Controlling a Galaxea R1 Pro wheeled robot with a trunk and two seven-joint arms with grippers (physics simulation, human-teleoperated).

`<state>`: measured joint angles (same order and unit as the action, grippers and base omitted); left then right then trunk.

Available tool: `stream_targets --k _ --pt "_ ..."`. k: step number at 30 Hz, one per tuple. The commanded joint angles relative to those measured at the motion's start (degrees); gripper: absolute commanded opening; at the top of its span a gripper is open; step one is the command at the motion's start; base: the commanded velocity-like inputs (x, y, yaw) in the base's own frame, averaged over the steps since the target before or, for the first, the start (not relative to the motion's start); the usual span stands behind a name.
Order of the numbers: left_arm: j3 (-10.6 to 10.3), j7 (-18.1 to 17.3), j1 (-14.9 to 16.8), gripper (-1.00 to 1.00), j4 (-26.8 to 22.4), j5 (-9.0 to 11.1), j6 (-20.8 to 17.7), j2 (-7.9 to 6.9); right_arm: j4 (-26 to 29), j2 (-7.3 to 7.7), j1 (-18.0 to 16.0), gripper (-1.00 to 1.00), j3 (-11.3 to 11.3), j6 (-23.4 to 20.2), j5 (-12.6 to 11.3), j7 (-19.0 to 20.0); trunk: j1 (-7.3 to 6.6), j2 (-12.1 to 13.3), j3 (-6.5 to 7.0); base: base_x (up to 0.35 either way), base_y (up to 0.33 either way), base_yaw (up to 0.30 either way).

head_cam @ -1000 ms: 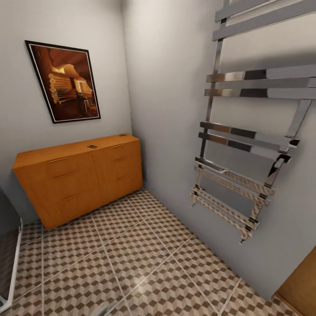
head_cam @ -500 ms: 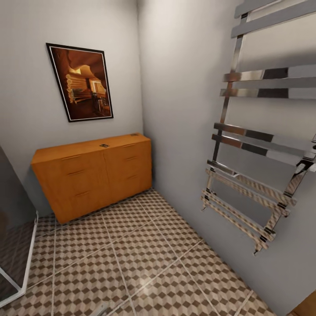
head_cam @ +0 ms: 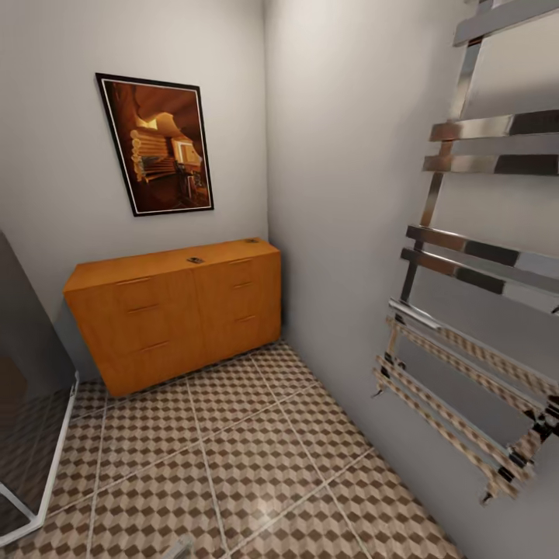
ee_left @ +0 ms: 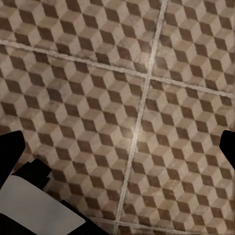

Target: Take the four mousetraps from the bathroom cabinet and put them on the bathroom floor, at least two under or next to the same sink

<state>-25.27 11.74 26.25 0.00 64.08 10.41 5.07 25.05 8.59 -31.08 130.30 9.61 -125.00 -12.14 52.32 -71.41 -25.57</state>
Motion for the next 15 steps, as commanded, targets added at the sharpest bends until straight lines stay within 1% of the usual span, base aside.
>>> stream_targets --k 1,15 --pt "-0.5 0.3 0.0 1.0 0.0 0.3 0.1 0.03 0.2 0.02 -0.1 1.0 0.5 0.5 -0.5 -0.2 0.04 0.0 -0.09 0.326 -0.014 0.265" --pt "-0.5 0.2 0.0 1.0 0.0 0.3 0.2 0.03 0.3 0.11 -0.1 1.0 0.5 0.5 -0.4 -0.2 0.04 0.0 -0.4 0.333 0.009 0.273"
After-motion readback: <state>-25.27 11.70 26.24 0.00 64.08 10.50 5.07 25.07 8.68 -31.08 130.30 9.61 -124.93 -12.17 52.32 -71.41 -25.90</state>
